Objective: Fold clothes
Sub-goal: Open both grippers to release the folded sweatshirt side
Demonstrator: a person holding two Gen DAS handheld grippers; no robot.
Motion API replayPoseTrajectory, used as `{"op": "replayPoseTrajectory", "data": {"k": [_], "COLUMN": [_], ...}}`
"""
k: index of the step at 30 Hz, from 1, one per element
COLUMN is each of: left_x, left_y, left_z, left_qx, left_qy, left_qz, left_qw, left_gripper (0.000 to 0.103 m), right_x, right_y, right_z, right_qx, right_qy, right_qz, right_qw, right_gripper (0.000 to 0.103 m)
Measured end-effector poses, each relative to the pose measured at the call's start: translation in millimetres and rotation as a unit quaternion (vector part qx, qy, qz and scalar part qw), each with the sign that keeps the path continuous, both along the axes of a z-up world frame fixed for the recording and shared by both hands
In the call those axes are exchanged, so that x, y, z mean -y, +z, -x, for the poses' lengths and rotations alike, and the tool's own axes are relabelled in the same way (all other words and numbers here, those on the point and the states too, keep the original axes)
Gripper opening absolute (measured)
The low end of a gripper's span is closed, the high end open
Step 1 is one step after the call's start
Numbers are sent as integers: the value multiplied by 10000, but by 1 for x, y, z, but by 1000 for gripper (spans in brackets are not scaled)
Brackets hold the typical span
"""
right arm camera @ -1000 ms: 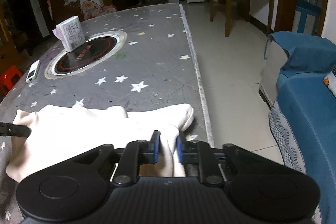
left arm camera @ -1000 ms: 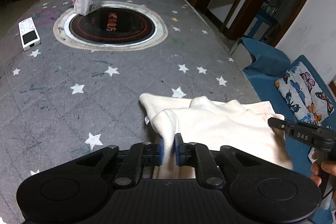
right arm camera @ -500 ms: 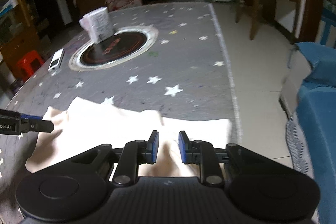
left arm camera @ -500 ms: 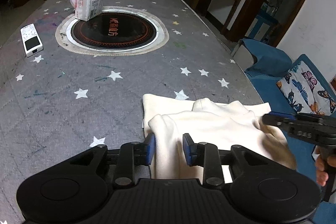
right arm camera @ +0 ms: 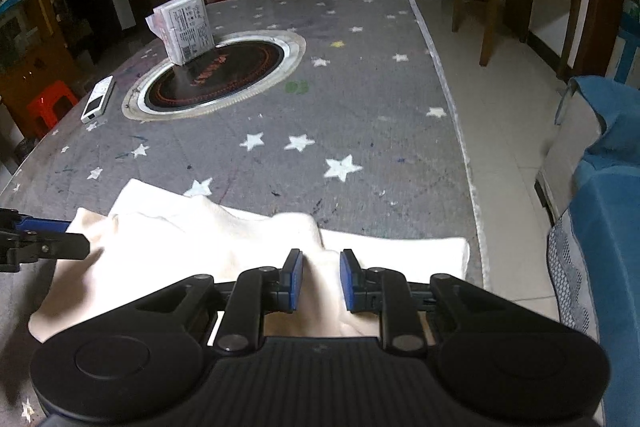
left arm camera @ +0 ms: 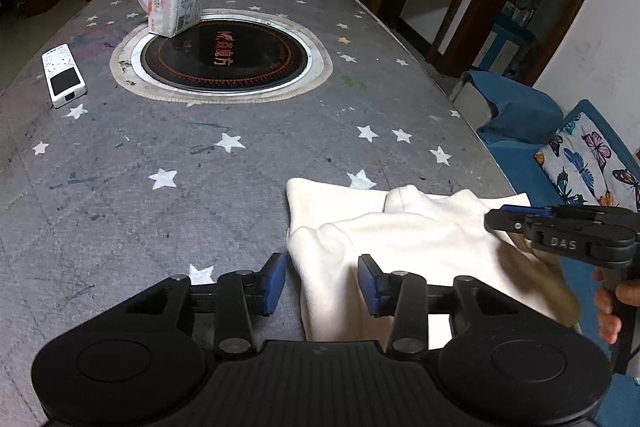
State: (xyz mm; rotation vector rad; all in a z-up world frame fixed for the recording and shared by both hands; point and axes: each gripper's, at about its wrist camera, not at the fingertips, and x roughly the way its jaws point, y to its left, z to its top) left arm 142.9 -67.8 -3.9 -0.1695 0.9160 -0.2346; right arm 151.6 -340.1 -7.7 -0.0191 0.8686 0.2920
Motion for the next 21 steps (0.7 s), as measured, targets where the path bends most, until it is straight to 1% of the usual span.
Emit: {"op": "replayPoseTrajectory", "data": {"k": [4, 6, 9, 12, 14, 18, 19, 21], "left_x": [-1, -1, 1, 3, 3, -1, -3, -7], "left_y": [-4, -5, -5, -4, -2, 3, 5, 11], "left_z": [-4, -4, -3, -1, 1, 5, 6, 9], "left_qx": [-66, -92, -96, -82, -62, 0, 14, 45], "left_qy": [52, 55, 39, 32, 30, 65, 84, 125], "left_qz": [-37, -73, -121, -195, -234, -251, -255, -236], "left_qw": [10000, 9999, 9999, 9998, 9997, 9997, 9996, 9996], "left_gripper": [46, 46, 50, 55, 57, 62, 64, 65], "right_x": [-9, -16, -27, -32, -35, -34, -34, -33], "right_y": [10, 10, 5, -3, -8, -1, 1, 6], "right_z": [4, 6, 7, 5, 5, 10, 13, 18], "right_qx": [63, 61, 6, -83, -143, -82, -55, -1], "right_qy": [204, 339, 485, 507, 517, 488, 488, 487], "right_qz": [-48, -41, 21, 95, 145, 149, 162, 178], "right_qw": [9998, 9994, 9988, 9986, 9985, 9987, 9987, 9987], "right_gripper": [20, 20, 20, 20, 20, 22, 26, 27]}}
